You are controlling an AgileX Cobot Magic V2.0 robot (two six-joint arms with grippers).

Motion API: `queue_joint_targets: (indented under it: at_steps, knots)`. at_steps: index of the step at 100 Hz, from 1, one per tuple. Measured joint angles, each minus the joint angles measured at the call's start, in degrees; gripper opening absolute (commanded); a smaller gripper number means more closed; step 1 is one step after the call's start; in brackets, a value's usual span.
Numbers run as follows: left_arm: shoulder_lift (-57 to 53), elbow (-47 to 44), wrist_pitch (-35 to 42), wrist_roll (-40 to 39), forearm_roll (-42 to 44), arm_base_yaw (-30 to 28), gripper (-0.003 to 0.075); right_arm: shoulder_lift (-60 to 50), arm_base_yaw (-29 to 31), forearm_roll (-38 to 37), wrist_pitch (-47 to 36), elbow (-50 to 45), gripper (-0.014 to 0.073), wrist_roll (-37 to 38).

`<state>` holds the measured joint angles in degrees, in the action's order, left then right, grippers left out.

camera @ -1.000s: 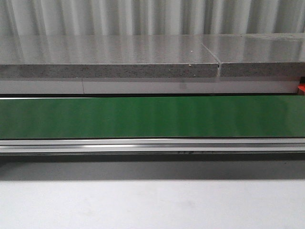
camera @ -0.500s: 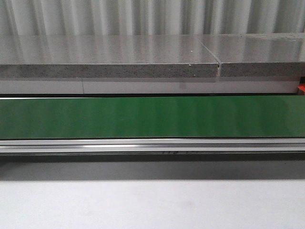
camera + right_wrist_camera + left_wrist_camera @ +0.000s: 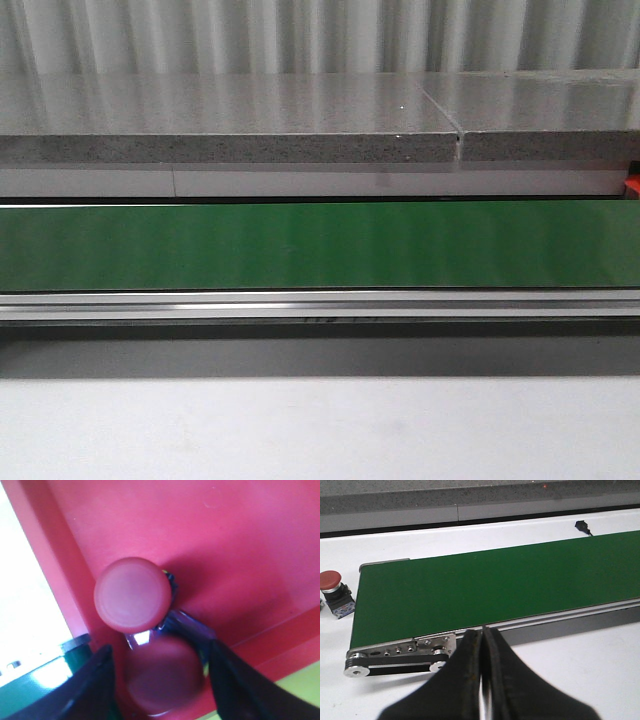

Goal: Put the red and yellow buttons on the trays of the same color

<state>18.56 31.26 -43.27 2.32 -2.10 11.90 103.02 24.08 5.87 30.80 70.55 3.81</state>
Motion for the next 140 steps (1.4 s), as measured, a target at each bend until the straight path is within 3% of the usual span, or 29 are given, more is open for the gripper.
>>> queue_joint_targets:
  at_steps: [50, 59, 81, 91, 109, 140]
  knots:
    - [0.0, 0.0, 0.0, 0.0, 0.0, 0.0, -0.0021, -7.08, 0.0, 0.0, 2.19, 0.0, 0.0477, 0.0]
    - [0.0, 0.0, 0.0, 0.0, 0.0, 0.0, -0.0021, -10.23, -0.25, 0.0, 4.75, 0.0, 0.0399, 0.0]
    - [0.0, 0.0, 0.0, 0.0, 0.0, 0.0, -0.0021, -18.12, -4.04, 0.0, 10.85, 0.0, 0.0006, -1.05]
    - [0.0, 0.0, 0.0, 0.0, 0.0, 0.0, -0.0021, -20.75, -6.8, 0.0, 14.65, 0.0, -0.0117, -1.55]
    - [0.0, 0.0, 0.0, 0.0, 0.0, 0.0, -0.0021, -24.15, -12.38, 0.0, 20.62, 0.0, -0.0123, -1.68]
    - [0.0, 0.0, 0.0, 0.0, 0.0, 0.0, -0.0021, -26.81, -22.92, 0.1, 24.05, -0.13, -0.0123, -3.05]
